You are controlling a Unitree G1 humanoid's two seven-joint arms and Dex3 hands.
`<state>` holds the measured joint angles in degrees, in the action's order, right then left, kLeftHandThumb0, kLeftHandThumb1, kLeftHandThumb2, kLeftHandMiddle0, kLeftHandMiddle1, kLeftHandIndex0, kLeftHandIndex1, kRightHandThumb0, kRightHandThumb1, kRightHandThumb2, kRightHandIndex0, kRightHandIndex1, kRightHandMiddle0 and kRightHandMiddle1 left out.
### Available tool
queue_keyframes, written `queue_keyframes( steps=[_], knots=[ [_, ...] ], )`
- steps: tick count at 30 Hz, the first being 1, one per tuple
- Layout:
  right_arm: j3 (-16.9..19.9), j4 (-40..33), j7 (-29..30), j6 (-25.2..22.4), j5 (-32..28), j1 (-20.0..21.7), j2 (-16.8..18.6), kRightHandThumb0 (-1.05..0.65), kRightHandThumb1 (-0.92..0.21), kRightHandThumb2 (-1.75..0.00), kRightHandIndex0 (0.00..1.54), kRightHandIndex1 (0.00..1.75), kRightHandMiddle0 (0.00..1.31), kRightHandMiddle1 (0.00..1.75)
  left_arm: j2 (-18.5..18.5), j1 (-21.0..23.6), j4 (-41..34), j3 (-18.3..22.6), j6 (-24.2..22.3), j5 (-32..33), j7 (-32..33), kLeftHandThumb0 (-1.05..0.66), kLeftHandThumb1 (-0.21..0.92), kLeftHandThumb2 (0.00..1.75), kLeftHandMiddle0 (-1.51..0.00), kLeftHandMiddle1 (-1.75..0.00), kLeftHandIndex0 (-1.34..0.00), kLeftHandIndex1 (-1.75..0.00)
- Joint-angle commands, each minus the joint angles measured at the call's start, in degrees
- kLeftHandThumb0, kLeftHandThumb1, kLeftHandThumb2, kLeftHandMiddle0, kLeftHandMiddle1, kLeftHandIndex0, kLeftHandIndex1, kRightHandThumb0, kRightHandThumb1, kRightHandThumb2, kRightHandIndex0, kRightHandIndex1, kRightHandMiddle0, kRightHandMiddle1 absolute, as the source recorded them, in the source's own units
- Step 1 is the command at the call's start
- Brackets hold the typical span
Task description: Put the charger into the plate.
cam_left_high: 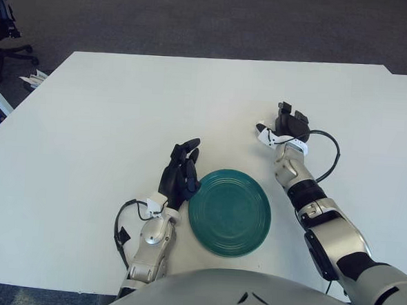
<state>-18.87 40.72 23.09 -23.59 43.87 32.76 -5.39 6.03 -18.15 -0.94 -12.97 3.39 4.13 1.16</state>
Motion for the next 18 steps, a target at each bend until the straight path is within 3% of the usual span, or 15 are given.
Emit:
queue_keyframes(
  steps=[1, 18],
  knots=[
    [-1.06, -3.96, -0.74, -2.28, -0.01, -1.87, 0.76, -0.89, -0.92, -0.60, 0.17, 0.00, 0.00, 0.48, 1.60, -0.49, 2.36, 0.01, -1.46, 0.12, 0.39, -0.84, 0.92, 0.89, -0.39, 0.00, -0.11, -0.81],
    [-6.54, -22.70, -8.23, -15.39, 5.15, -9.57, 0.30, -0.90, -0.92, -0.63, 0.16, 0.00, 0.00, 0.40, 1.58, 0.69, 3.00, 0.23, -1.99, 0.49, 0.42, -0.84, 0.92, 0.88, -0.43, -0.02, -0.11, -0.81]
  ],
)
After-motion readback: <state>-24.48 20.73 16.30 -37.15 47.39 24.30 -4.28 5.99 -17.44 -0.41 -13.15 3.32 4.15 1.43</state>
